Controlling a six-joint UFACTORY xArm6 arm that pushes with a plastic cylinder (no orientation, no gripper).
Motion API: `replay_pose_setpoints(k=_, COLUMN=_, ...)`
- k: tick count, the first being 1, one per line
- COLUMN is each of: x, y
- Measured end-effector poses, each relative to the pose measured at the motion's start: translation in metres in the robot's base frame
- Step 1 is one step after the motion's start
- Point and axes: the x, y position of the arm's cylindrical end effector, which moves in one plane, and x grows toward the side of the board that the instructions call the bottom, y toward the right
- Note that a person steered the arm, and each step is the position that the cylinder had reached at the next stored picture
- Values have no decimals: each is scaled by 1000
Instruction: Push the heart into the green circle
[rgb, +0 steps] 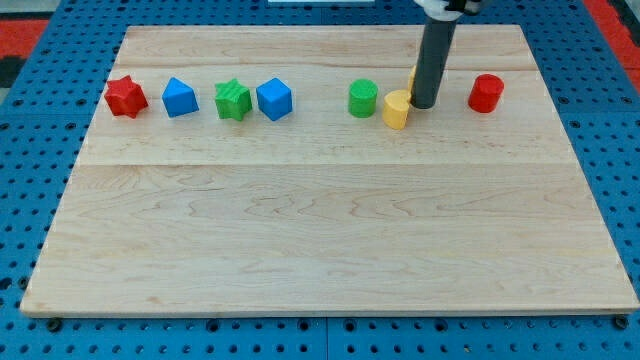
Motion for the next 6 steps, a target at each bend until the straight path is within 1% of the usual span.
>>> replay_pose_setpoints(k=1, x=19, y=21)
replay_pose_setpoints(k=2, x=35, y=16)
replay_pose_setpoints(k=3, x=40, y=16)
replay_pose_setpoints(k=4, x=21, y=6)
replay_pose_setpoints(k=5, x=9, y=-18)
replay_pose_setpoints(k=6, x=10, y=-47)
